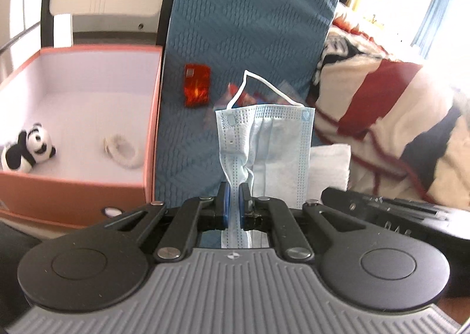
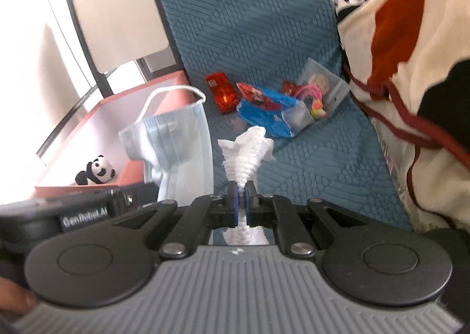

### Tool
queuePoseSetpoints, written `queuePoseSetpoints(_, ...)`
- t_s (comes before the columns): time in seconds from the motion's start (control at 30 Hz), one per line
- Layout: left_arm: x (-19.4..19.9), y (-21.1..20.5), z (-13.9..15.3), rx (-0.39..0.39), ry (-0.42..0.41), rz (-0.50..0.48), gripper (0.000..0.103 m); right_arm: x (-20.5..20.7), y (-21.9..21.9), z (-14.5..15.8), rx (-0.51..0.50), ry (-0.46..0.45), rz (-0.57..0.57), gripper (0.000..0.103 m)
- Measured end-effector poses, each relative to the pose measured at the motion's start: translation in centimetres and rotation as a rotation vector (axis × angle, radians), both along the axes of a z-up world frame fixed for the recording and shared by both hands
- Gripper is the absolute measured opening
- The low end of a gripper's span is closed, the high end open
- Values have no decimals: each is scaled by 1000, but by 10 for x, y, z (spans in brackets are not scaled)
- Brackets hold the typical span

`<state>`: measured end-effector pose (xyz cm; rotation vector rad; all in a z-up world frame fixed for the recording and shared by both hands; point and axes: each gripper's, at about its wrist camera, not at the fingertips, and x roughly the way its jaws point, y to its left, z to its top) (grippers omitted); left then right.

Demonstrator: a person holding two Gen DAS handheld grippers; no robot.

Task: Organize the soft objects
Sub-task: 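Carry the mask and tissue with both grippers over the pink box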

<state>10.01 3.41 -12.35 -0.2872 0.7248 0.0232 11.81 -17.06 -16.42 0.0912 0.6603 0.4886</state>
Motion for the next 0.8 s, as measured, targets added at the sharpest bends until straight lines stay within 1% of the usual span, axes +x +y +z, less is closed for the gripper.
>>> queuePoseSetpoints(0.1, -7, 9, 22, 1, -33, 4, 8, -8, 8, 18, -6, -29, 9, 9)
queuePoseSetpoints(0.2, -13, 25, 40, -13, -61, 17, 8, -12, 17, 34, 9, -48, 21, 9)
queuePoseSetpoints(0.33, -21, 50, 59, -6, -85, 40, 8, -19, 40, 51, 23, -81, 49, 9)
queuePoseSetpoints(0.6, -45, 115, 79, 1, -94, 135, 8, -32, 97, 70, 33, -98, 146, 9)
queuePoseSetpoints(0.8, -62, 160, 90, 21, -91, 206, 8, -38, 142, 80, 37, -110, 219, 9)
